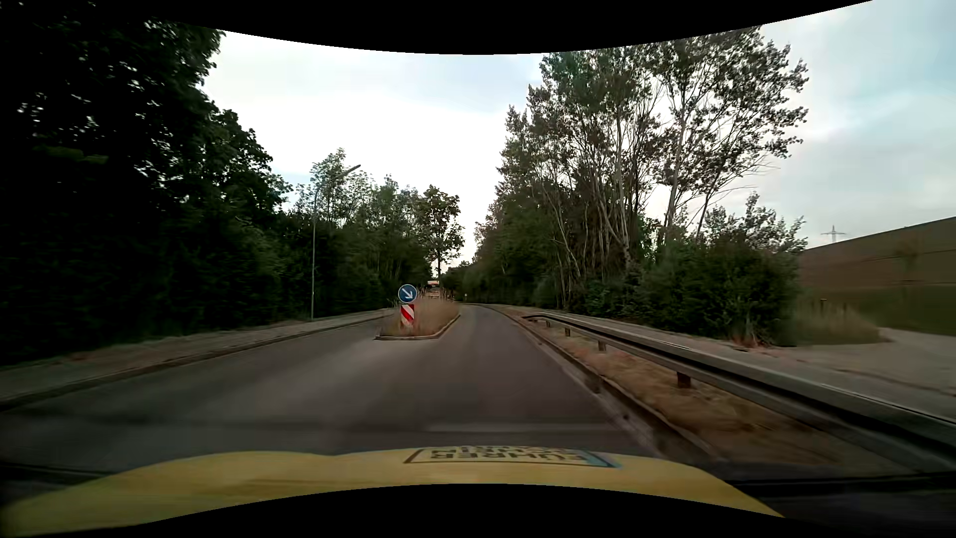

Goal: Follow the waypoints while adhering to traffic rules and regulations

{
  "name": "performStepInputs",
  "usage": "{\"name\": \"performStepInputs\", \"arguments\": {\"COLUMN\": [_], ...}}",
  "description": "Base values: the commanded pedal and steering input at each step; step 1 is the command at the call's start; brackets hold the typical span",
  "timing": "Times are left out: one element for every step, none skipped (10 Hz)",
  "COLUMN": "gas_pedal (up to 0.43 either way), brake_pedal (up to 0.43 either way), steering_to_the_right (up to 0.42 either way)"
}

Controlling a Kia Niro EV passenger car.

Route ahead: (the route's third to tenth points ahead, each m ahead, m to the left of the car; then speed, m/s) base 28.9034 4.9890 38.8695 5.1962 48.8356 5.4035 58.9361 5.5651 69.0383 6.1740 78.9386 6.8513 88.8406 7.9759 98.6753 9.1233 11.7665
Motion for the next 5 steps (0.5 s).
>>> {"name": "performStepInputs", "arguments": {"gas_pedal": [0.059,0.059,0.059,0.047,0.039], "brake_pedal": [0.000,0.000,0.000,0.000,0.000], "steering_to_the_right": [-0.001,-0.001,-0.002,-0.002,-0.004]}}
